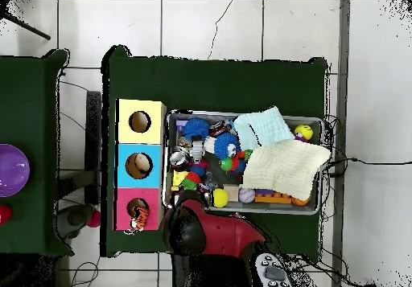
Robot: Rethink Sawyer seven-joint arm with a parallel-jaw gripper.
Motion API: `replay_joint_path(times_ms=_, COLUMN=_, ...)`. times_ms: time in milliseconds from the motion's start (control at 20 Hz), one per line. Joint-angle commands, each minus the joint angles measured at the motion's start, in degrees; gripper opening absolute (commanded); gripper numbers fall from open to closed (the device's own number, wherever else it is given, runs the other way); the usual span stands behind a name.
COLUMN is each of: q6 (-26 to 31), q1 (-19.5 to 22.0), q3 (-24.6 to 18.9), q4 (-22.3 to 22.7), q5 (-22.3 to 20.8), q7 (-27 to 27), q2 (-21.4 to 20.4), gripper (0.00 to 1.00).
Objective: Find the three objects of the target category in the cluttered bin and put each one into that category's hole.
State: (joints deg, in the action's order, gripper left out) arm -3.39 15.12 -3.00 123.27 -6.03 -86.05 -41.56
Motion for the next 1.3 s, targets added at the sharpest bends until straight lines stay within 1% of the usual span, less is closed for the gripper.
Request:
replay_joint_path(times_ms=50, q6=-0.53, q1=0.52, q3=-1.02, q4=-4.8, q5=-0.67, q7=-8.52, q2=1.23, gripper=1.0)
replay_joint_path(times_ms=450, q6=-0.34, q1=0.74, q3=-1.38, q4=-4.54, q5=-0.01, q7=-9.19, q2=1.27, gripper=1.0)
replay_joint_path(times_ms=550, q6=-1.43, q1=0.73, q3=-1.29, q4=-4.38, q5=-0.26, q7=-9.42, q2=1.78, gripper=1.0)
replay_joint_path(times_ms=750, q6=-4.79, q1=0.54, q3=-0.73, q4=-4.37, q5=-0.95, q7=-9.97, q2=3.5, gripper=1.0)
replay_joint_path(times_ms=1100, q6=-12.51, q1=0.81, q3=-0.74, q4=-4.5, q5=-2.7, q7=-10.69, q2=9.17, gripper=1.0)
replay_joint_path(times_ms=1300, q6=-14.63, q1=0.12, q3=-0.18, q4=-5.43, q5=-3.33, q7=-9.52, q2=11.56, gripper=1.0)
